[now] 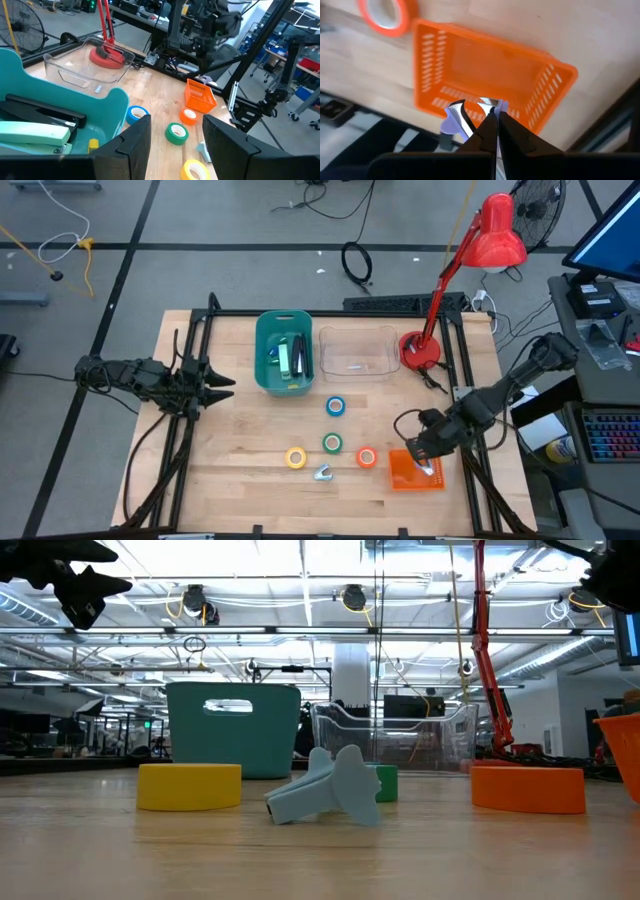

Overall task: Pick and place Stapler, Stapler remover, tape
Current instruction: Put the violet stapler remover into the orange bin

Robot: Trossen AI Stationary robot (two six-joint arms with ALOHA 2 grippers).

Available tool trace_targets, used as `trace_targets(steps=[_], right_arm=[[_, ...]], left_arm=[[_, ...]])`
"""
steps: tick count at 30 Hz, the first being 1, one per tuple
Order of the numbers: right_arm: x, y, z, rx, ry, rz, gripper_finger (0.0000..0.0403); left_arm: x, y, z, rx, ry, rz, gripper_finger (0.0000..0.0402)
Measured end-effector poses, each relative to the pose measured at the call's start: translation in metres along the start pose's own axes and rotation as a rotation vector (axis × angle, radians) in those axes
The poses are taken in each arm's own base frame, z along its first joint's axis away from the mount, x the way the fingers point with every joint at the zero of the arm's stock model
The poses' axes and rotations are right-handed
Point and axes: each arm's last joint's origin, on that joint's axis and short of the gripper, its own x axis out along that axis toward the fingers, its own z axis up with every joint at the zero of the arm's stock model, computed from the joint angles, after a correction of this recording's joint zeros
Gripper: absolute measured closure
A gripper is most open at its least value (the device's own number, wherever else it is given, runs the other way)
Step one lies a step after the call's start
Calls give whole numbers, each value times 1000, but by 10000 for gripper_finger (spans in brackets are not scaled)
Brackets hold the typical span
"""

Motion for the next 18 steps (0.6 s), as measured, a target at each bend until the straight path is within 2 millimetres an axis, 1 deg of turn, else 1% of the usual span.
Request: trace_targets(steps=[5,8,12,15,18], right_arm=[[16,3,-6,-1,-12,-82,403],[22,4,-5,-3,-81,-86,403],[27,7,-4,-4,-117,-91,403],[34,6,-2,0,-112,-87,403],[49,4,1,-4,-72,-55,403]], left_arm=[[0,0,0,2,1,0,222],[0,0,0,2,0,0,222],[0,0,0,2,1,0,222],[0,0,0,1,1,0,222],[0,0,0,1,1,0,222]])
